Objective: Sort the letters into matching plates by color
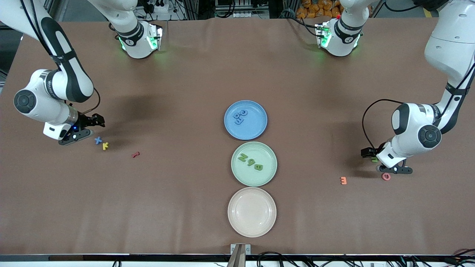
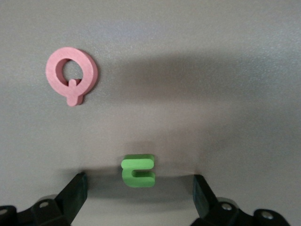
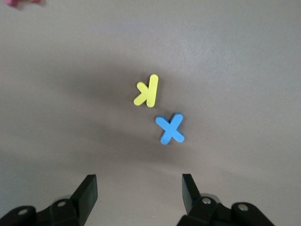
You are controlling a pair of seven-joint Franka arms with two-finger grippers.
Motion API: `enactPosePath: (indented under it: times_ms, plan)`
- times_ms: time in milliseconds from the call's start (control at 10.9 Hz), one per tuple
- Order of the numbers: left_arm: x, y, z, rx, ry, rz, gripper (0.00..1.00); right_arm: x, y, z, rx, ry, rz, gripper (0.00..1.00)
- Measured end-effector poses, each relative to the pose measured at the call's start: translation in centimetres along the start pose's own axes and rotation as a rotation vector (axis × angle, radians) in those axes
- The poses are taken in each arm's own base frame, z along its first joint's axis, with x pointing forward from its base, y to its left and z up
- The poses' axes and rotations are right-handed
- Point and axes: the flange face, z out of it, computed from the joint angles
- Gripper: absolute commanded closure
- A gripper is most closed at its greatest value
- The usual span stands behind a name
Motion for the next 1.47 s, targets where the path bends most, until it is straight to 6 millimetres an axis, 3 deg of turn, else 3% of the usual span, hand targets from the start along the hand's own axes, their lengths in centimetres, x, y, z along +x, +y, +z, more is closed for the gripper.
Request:
enactPosePath:
  times_ms: [92,367,918,1102,1285,1469]
  plan:
    - [0.0,0.0,-0.1,0.002,0.001,0.001,0.99,-0.5,0.1,0.9,-0.004,0.012,-0.016,0.23]
    - [0.2,0.3,-0.8,0.004,0.014,0.006,1.0,-0.9,0.9,2.9,-0.02,0.044,-0.054,0.27]
    - [0.8,1.3,-1.9,-0.001,0.045,0.001,1.0,0.3,2.1,4.3,-0.046,0.091,-0.068,0.44]
    - [2.2,3.7,-3.6,-0.022,0.085,-0.043,1.0,0.5,2.2,5.0,-0.051,0.105,-0.072,0.59]
    - [3.3,7.0,-5.2,-0.053,0.115,-0.111,1.0,0.7,2.4,5.2,-0.052,0.108,-0.074,0.94]
    - [3.9,11.5,-6.1,-0.075,0.126,-0.183,1.0,0.8,2.5,5.1,-0.055,0.11,-0.076,1.0]
